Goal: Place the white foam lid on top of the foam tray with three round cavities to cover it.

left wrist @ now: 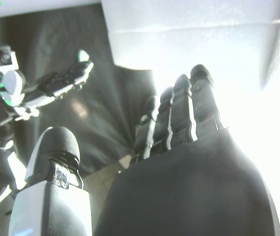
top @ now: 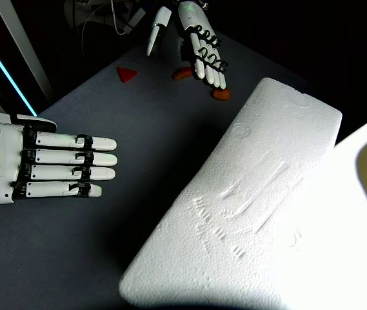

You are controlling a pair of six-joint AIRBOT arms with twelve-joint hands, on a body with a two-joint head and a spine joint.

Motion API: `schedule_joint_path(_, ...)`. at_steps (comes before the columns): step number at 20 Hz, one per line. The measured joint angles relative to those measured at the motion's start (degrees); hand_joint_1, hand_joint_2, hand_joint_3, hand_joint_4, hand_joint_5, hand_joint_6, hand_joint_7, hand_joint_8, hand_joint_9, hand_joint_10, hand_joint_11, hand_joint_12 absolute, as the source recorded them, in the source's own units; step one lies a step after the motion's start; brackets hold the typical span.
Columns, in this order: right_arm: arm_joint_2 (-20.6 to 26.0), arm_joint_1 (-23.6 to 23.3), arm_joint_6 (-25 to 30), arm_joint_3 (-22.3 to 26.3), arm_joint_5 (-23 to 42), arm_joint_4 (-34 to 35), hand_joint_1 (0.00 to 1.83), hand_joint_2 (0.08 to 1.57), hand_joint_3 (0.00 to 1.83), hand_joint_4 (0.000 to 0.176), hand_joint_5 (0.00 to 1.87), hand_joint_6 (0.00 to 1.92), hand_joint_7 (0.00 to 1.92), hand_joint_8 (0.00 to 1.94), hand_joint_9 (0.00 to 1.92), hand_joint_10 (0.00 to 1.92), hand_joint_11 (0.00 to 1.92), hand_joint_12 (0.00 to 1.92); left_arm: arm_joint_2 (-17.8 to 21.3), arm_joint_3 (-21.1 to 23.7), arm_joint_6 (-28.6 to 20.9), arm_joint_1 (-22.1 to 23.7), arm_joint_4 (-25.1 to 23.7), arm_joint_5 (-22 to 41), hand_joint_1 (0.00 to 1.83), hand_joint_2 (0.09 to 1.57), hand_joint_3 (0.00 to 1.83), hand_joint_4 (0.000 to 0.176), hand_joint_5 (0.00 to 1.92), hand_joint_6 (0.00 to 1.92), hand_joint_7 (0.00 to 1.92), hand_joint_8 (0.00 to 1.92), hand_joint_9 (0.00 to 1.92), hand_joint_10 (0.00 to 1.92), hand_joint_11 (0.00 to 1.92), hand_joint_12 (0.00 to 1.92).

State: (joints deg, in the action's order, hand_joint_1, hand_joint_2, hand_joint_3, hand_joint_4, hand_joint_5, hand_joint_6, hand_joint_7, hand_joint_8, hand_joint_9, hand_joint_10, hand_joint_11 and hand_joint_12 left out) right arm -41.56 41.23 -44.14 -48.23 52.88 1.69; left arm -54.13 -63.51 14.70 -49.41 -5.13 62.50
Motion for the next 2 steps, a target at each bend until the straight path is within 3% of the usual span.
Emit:
schedule_joint_path(1,0.1,0.0,0.0,0.0,0.6,-0.2,0.38,1.20,0.00,0.000,0.00,0.00,0.00,0.00,0.00,0.00,0.00,0.82,0.0,0.0,-0.1,-0.2,0.1,0.0,0.34,1.19,0.00,0.064,0.00,0.00,0.00,0.00,0.00,0.00,0.00,0.00)
schedule_joint_path(2,0.4,0.0,0.0,0.3,0.9,-0.1,0.39,1.19,0.00,0.006,0.00,0.00,0.00,0.00,0.00,0.00,0.00,0.48,0.0,0.6,-0.1,-0.3,0.8,0.1,0.36,1.18,0.00,0.056,0.00,0.00,0.00,0.00,0.00,0.00,0.00,0.00)
